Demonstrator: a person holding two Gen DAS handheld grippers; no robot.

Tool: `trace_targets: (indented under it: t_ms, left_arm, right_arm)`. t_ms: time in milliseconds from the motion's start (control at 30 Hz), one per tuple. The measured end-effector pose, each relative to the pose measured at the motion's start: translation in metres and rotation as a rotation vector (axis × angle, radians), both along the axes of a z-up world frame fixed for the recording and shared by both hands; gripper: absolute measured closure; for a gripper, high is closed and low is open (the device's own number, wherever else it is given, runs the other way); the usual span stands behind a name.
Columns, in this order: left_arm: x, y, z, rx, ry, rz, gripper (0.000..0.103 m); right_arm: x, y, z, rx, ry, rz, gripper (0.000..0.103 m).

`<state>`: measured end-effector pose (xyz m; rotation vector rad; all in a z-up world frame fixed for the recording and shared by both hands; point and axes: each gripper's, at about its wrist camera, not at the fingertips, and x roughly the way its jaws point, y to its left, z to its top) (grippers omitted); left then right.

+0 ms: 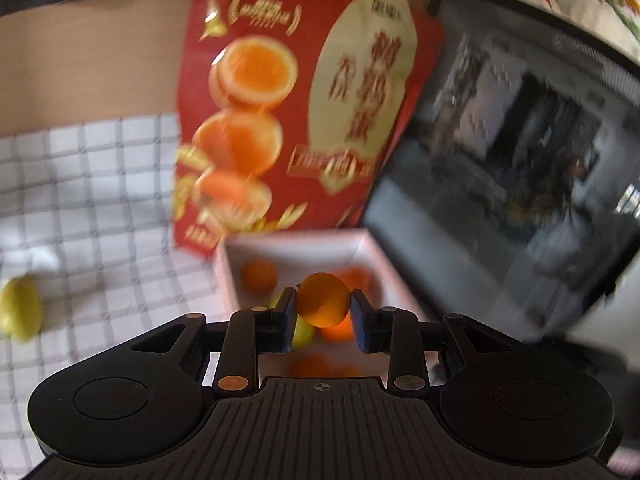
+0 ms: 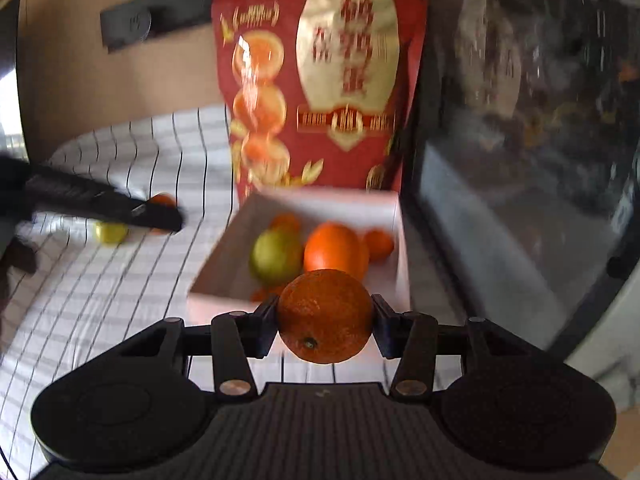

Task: Organize fruits
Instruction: 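Release the small tangerine into the pink box with the left tool while the right tool releases its tangerine, then grasp the green pear on the tablecloth with the left tool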

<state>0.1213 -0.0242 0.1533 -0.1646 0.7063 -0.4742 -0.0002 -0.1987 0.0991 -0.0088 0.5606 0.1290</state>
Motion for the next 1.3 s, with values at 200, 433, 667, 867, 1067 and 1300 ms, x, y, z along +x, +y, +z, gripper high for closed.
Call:
trace_targets:
  t_ms: [200, 433, 667, 867, 1067, 1300]
  left_arm:
    - [0.067, -0.033, 0.015, -0.029, 0.062, -0.012, 0.069]
    - [0.073, -0.031, 0.007, 0.002, -0.011, 0.025, 0.069]
    - [0.05, 0.011, -0.035, 0.103, -0.011, 0.137, 0.069]
    - [0.035, 0.085, -0.068, 0.296, -0.08, 0.36, 0.068]
    - [0.05, 0.181, -0.077, 0.266, -0.019, 0.596, 0.069]
    - [0.072, 0.226, -0.091, 0.15, 0.074, 0.645, 0.069]
  right_arm:
    - [0.044, -0.007, 0.008, 0.034, -0.009, 0.009, 0.056]
    - [0.062, -0.014, -0.02, 0.069, 0.029, 0.01, 0.043]
    - [0.054, -0.002, -0.034, 0.04, 0.072, 0.061, 0.039]
    - [0.045, 0.018, -0.039, 0.024, 0.114, 0.118, 0.039]
    - [0.013, 0.035, -0.054, 0.012, 0.155, 0.173, 0.035]
    - [-0.024, 0.065, -0.072, -0.028, 0.186, 0.219, 0.035]
